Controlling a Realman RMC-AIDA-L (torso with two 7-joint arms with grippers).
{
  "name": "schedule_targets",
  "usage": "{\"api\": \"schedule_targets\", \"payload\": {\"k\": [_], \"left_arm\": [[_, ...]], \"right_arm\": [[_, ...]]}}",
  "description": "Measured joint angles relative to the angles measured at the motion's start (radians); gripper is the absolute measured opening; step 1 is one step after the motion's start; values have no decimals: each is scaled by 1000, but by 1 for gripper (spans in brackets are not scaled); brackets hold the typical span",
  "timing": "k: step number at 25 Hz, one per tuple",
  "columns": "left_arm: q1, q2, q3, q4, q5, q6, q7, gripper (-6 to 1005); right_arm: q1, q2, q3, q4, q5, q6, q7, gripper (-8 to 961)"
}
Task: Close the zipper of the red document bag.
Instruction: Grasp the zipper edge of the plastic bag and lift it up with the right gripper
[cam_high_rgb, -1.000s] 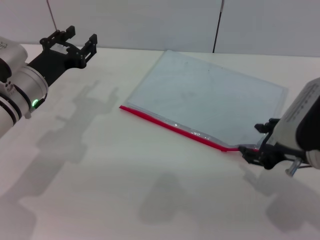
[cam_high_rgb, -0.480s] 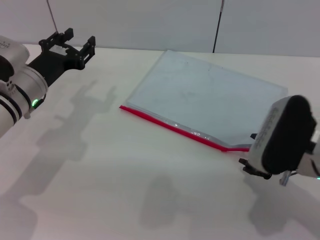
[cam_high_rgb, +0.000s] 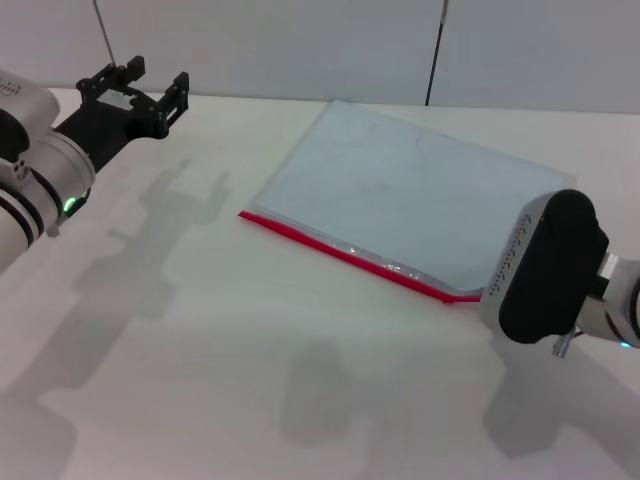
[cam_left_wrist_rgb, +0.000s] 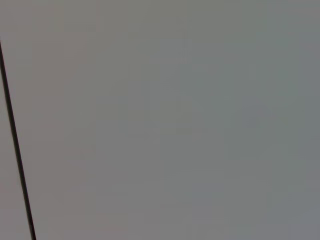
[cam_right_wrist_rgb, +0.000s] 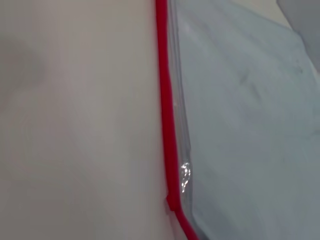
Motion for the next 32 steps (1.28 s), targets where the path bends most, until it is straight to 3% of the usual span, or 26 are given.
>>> {"api": "schedule_targets", "payload": {"k": [18,32], "left_arm": [[-1,-2,0,0,1,-7,-3,615],[-4,-6,0,4,4,-11,-8,616]], "right_arm": [[46,-1,-5,65,-2,-13,-5,640],[84,-1,47,124,-3,9,-6,637]]}}
